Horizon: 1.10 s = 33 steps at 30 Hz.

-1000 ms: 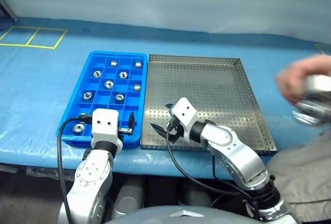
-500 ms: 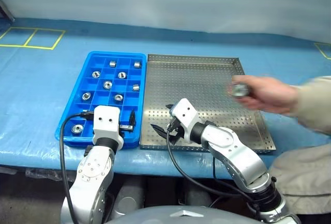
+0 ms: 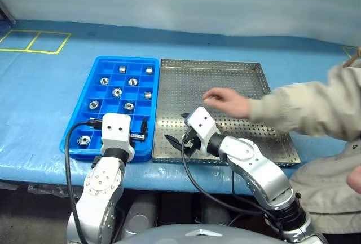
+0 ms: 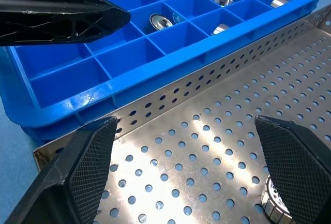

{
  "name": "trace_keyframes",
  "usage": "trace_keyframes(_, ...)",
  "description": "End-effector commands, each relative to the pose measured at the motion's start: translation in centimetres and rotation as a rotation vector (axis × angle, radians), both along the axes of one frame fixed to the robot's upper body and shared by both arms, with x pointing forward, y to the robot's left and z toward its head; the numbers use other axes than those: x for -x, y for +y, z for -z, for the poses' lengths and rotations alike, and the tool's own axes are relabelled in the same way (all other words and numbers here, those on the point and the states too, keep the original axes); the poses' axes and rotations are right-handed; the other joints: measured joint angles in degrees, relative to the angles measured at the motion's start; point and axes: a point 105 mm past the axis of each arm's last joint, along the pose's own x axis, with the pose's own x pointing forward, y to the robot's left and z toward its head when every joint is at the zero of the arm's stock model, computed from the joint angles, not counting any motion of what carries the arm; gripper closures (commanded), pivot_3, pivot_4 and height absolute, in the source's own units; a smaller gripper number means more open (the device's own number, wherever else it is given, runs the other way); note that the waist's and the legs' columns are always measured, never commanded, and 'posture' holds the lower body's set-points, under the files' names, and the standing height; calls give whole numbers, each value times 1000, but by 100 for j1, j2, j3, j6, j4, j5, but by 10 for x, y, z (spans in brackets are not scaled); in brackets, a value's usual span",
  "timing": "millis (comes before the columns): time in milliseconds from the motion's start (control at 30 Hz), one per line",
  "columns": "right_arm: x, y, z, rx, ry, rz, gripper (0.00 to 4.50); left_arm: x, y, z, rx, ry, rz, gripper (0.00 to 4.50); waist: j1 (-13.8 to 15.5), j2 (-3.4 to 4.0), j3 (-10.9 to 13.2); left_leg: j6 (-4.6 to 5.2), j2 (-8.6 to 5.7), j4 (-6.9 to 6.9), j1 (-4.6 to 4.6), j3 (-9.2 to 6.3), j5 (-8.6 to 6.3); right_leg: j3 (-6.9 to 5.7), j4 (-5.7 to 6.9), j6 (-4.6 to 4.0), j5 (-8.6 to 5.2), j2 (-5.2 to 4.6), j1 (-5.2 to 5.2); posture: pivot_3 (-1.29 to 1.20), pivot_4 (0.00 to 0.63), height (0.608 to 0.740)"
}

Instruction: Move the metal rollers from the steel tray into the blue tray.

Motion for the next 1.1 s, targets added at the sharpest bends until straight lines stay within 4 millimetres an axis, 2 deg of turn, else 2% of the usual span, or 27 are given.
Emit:
trace_keyframes(33,1,3,-11,-27,-39,-17,0,-1,1,-8,-4,-39,-1,260,0,0,0,0,0,0,0,0,0,0,0,0,0,0,0,208,150,740)
trace_keyframes(1100,-3,-4,-14,-37,-50,37,0,-6,-4,-12,7,-66,15,260,-5,0,0,0,0,0,0,0,1,0,1,-2,1,1,5,183,150,740)
